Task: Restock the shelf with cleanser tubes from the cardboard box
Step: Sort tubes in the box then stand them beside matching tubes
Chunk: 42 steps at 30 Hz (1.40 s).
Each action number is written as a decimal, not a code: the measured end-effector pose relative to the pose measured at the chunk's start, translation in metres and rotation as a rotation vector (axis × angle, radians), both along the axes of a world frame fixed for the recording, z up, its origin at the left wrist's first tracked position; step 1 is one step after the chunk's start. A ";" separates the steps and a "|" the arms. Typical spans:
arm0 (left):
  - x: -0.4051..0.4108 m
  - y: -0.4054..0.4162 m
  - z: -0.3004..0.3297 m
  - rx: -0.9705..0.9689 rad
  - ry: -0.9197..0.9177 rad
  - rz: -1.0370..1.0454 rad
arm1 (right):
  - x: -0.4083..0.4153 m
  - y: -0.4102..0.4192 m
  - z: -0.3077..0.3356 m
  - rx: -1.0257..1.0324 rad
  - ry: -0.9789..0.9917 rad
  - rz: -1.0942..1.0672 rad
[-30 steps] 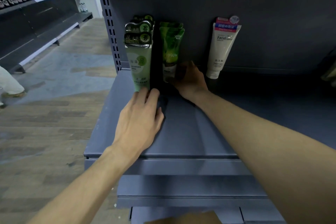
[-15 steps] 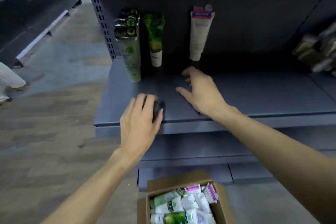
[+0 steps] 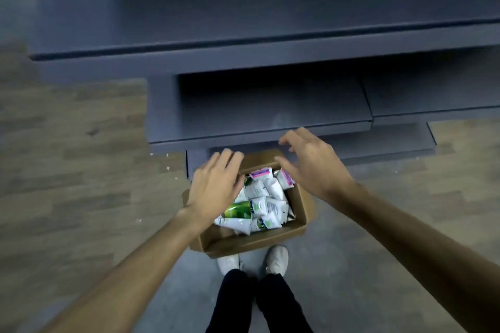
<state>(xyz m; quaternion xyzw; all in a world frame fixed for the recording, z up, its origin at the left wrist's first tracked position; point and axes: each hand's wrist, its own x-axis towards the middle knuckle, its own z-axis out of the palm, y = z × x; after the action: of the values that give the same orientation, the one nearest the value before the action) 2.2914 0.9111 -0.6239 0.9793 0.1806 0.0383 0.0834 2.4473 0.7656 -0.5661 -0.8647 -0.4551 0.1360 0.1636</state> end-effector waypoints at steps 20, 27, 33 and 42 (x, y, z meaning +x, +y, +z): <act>-0.045 -0.031 -0.196 -0.318 0.687 0.097 | -0.050 -0.027 -0.232 -0.463 0.566 -0.328; -0.052 -0.040 -0.237 -0.238 0.607 0.154 | -0.063 -0.028 -0.268 -0.442 0.660 -0.467; -0.048 -0.024 -0.248 -0.335 0.626 0.128 | -0.070 -0.027 -0.277 -0.398 0.639 -0.517; -0.053 -0.016 -0.240 -0.335 0.614 0.053 | -0.080 -0.014 -0.277 -0.347 0.620 -0.492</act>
<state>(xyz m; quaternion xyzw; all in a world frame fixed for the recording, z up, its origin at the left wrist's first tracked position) 2.2388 0.8951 -0.8634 0.9128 0.2262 -0.2861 0.1837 2.3677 0.7519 -0.8436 -0.8802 -0.1352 0.4209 0.1725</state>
